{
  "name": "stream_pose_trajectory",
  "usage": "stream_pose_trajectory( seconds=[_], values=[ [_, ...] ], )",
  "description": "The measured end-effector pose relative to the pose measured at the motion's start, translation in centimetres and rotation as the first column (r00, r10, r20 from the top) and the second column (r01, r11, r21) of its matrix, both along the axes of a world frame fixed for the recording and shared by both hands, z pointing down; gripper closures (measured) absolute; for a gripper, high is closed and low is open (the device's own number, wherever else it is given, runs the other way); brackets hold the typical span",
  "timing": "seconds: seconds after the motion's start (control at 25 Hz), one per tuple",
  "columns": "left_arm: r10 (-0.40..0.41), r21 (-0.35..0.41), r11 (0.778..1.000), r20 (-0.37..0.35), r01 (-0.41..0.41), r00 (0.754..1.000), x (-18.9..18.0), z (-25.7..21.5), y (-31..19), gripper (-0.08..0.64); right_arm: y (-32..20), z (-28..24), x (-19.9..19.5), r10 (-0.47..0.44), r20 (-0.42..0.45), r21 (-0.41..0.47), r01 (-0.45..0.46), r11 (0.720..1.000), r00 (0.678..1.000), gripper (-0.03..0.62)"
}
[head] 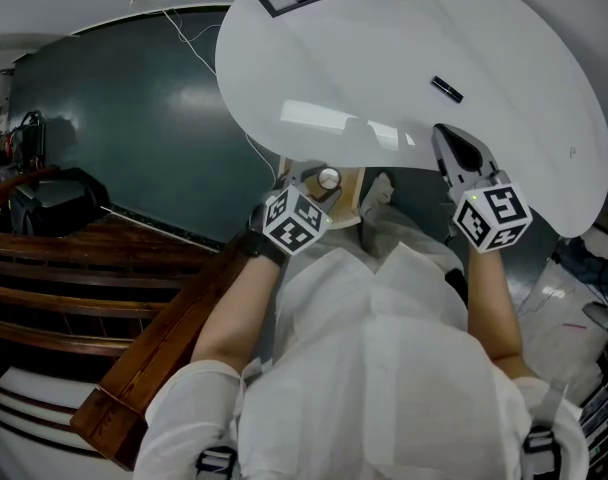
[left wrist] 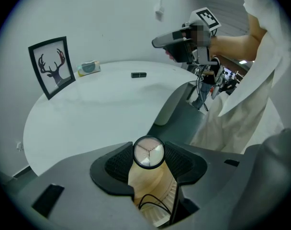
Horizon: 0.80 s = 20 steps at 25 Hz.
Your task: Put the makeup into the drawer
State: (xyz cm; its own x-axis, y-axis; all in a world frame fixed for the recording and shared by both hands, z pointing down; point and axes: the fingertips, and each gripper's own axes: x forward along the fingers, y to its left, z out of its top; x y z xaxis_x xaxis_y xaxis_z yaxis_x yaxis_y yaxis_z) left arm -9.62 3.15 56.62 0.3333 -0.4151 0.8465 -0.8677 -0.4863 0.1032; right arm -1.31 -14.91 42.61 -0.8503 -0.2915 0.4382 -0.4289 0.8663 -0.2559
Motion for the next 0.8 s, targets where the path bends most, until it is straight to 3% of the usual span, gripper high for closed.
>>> stream_pose_trajectory(
  seconds=[0.4,0.8],
  values=[
    [0.084,-0.038,0.996,-0.022,-0.084,0.996,1.6,2.4,1.5,0.34,1.4,0.7,0.3,0.028,-0.019,-0.01,-0.028,1.0,0.999,0.581],
    [0.2,-0.101,0.974,-0.024,-0.201,0.979,2.2,6.8,3.0,0.339,2.3,1.3,1.7,0.079,-0.04,-0.009,-0.08,0.997,0.996,0.581]
  ],
)
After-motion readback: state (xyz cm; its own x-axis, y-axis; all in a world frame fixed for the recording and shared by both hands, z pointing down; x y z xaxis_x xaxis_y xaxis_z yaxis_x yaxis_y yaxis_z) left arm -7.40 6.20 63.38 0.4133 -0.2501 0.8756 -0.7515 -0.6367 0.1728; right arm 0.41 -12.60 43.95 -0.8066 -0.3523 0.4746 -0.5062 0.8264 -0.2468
